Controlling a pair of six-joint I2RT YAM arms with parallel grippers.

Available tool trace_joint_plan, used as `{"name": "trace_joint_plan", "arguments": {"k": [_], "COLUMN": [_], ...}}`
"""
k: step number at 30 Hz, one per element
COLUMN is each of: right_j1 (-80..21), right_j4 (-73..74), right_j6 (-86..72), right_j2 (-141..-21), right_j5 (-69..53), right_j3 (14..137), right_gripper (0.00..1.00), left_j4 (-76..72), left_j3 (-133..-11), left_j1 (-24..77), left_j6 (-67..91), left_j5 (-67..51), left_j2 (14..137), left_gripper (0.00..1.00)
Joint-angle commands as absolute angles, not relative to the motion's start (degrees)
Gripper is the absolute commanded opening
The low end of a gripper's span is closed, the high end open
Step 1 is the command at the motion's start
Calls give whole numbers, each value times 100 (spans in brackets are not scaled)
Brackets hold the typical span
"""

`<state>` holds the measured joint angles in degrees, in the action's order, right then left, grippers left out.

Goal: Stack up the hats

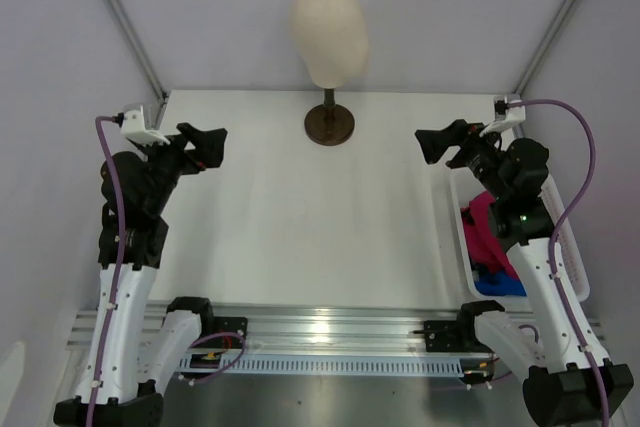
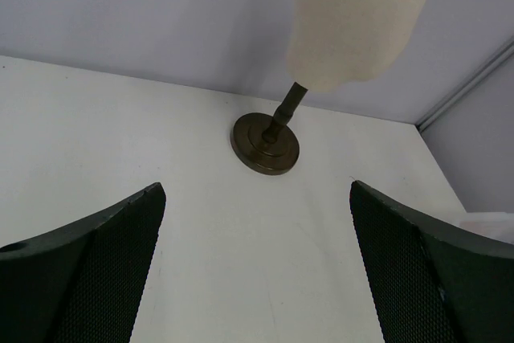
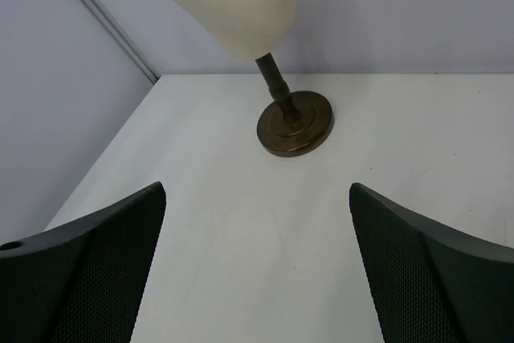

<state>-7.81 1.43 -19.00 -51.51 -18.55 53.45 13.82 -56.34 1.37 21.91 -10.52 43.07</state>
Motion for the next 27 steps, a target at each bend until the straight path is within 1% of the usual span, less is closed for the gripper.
{"name": "trace_joint_plan", "arguments": {"k": [1, 8, 10, 12, 13, 14, 15, 16, 17, 18, 19, 20, 21, 22, 23, 24, 25, 27], "right_j1": [-817, -870, -905, -940, -958, -984, -1045, -1072, -1098, -1151, -1177, -1195, -1239, -1265, -1309, -1353, -1423, -1485], "right_j4": [-18, -18, -226, -447, -509, -640, -755, -886, -1140, -1273, -1379, -1476, -1503, -1564, -1651, -1731, -1792, -2091], "right_j6": [-1793, -1986, -2467, -2679, -2811, -2943, -3153, -3251, -3382, -3540, -3994, -4260, -4524, -4909, -5078, -5193, -5307, -5571], "right_j2": [-5212, -5747, -6010, -6222, -6336, -6615, -6749, -6915, -7230, -7407, -7592, -7985, -8207, -8435, -8655, -9101, -9306, -9814], "right_j5": [-1661, -1758, -1705, -1635, -1522, -1355, -1327, -1327, -1318, -1301, -1266, -1222, -1222, -1230, -1213, -1213, -1195, -1152], "right_j3": [5625, 5748, 5696, 5617, 5581, 5590, 5599, 5607, 5625, 5634, 5712, 5782, 5870, 5958, 6159, 6257, 6362, 6617], "right_gripper": [100, 99, 99, 99, 99, 97, 94, 91, 80, 74, 67, 53, 43, 27, 4, 0, 0, 0], "left_j4": [1064, 888, 800, 704, 607, 546, 432, 65, -243, -525, -962, -1202, -1422, -1572, -1799, -1915, -1994, -2319], "left_j3": [-5608, -5432, -5379, -5344, -5300, -5248, -5169, -5011, -4784, -4668, -4397, -4308, -4246, -4219, -4262, -4306, -4455, -4911], "left_j1": [97, 97, 105, 105, 105, 114, 123, 158, 289, 386, 482, 692, 773, 826, 913, 949, 984, 1002], "left_j6": [2100, 2065, 2153, 2442, 2670, 3272, 3565, 3908, 4459, 4682, 4919, 5331, 5518, 5737, 6096, 6230, 6379, 6705], "left_j5": [-1239, -1555, -1810, -1811, -1741, -1688, -1688, -1627, -1513, -1355, -910, -696, -538, -414, -317, -308, -325, -658], "left_j2": [4184, 4253, 4428, 4578, 4666, 4754, 4920, 5000, 5097, 5306, 5430, 5588, 5764, 6209, 6475, 6730, 7307, 7925], "left_gripper": [99, 99, 100, 99, 95, 92, 88, 86, 80, 66, 60, 55, 44, 34, 25, 5, 1, 1]}}
